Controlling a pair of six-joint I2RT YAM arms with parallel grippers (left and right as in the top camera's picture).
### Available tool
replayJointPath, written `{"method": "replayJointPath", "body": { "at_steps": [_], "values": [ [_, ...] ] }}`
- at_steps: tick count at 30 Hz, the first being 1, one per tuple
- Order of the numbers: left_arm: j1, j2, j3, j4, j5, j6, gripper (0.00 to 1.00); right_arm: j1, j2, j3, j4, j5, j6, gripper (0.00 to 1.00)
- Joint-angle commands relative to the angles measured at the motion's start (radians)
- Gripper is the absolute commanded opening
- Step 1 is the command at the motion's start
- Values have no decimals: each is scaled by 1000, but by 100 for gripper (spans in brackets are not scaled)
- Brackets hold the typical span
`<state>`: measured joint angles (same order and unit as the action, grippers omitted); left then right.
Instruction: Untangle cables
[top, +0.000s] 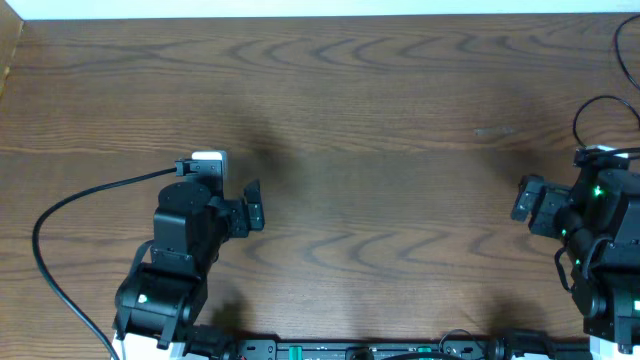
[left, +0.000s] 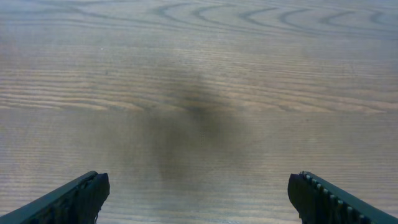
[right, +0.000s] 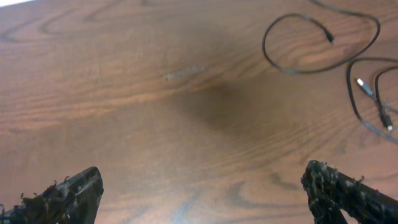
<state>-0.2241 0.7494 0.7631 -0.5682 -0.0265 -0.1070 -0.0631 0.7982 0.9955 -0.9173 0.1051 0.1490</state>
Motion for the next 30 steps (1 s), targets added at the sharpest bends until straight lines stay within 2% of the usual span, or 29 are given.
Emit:
{"method": "replayJointPath", "body": {
  "at_steps": [1,10,19,30],
  "values": [
    [4,-40,1,-7,12,26,97,6,-20,-12,22,20,3,99],
    [4,-165,-3,-27,19,47,96,14,-107,-117,105,16,33,99],
    [4,-205,-27,-75,19,32,96,124,-253,-309,170,64,92,99],
    [4,-223,-91,-99,20,20,96,145,-257,-323,148,92,117,99]
  ]
}}
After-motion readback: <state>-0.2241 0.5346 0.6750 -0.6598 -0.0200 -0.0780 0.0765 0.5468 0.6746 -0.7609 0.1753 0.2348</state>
